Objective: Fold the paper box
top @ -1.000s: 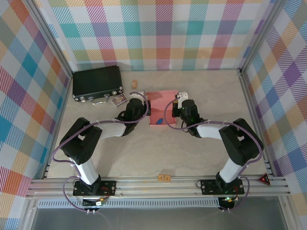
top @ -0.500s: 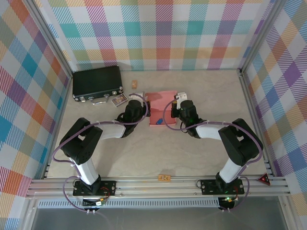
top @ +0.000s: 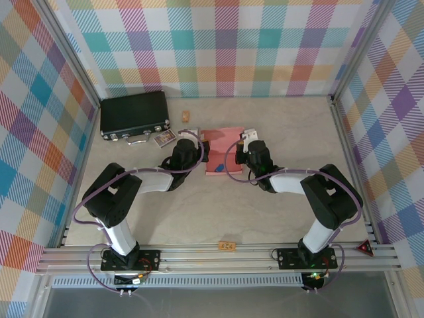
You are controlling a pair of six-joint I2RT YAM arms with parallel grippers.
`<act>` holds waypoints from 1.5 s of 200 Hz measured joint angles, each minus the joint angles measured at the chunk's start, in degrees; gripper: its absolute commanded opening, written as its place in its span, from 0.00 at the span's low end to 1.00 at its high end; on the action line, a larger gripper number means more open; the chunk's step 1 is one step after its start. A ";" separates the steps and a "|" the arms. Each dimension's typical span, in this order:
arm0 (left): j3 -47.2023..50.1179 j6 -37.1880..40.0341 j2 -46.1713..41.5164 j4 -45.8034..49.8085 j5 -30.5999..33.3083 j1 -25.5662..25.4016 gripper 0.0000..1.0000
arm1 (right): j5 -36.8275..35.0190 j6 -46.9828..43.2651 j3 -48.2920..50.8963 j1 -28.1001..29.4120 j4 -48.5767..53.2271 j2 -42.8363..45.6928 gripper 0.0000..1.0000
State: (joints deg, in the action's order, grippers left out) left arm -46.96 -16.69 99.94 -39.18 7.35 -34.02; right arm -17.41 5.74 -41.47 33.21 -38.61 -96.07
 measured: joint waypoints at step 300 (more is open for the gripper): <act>9.99 -2.19 -3.50 -2.03 -4.98 -1.16 0.17 | -1.11 1.64 8.74 4.52 -2.03 2.62 0.03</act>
State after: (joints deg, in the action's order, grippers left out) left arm -36.97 -18.87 96.44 -41.21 2.37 -35.18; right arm -18.52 7.38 -32.73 37.74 -40.64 -93.45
